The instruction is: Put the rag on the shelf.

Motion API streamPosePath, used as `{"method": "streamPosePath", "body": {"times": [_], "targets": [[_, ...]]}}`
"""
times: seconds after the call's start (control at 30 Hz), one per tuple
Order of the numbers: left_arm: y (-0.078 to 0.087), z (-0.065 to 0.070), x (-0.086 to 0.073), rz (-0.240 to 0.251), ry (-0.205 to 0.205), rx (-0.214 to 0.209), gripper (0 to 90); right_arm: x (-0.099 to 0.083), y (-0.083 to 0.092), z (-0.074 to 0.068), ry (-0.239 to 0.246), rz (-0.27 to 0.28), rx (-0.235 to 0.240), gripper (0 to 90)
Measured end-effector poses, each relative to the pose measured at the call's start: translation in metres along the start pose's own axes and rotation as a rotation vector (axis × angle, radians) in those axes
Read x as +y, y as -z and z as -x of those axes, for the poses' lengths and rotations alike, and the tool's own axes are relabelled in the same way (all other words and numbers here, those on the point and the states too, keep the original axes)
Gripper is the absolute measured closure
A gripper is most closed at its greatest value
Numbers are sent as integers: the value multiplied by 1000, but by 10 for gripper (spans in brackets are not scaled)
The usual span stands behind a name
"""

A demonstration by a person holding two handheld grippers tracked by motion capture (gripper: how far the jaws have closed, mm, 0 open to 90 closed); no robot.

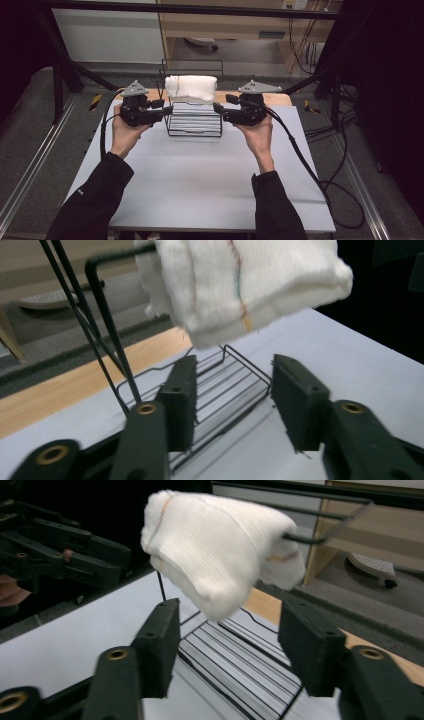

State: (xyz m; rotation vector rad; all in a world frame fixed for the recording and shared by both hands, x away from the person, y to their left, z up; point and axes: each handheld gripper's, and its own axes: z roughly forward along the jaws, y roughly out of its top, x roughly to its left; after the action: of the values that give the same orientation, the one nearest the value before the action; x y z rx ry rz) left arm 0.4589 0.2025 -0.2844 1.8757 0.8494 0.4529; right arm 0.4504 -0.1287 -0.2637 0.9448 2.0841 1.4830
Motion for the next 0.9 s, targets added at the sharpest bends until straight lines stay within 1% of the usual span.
{"method": "streamPosePath", "body": {"times": [0.1,0.17,0.3,0.4,0.53,0.6,0.77,0.83,0.9], "targets": [[3,-1,-12,-29,-3,-4,398,-10,8,5,-12,-26,1,309],[4,-1,-20,-49,-1,-5,328,-17,13,10,-25,-36,5,220],[5,-2,-36,-77,-7,3,247,-31,21,18,-50,-48,4,109],[8,-2,-48,-88,-12,5,192,-43,26,22,-58,-63,-1,58],[11,-2,-65,-107,-18,14,101,-59,33,27,-69,-79,2,26],[12,-1,-74,-115,-15,13,75,-67,37,29,-79,-83,10,16],[15,-3,-98,-134,-8,4,60,-92,45,33,-104,-90,18,3],[17,-3,-107,-137,3,2,60,-102,47,34,-113,-91,24,3],[19,-3,-116,-140,7,2,59,-111,50,34,-113,-101,27,2]]}}
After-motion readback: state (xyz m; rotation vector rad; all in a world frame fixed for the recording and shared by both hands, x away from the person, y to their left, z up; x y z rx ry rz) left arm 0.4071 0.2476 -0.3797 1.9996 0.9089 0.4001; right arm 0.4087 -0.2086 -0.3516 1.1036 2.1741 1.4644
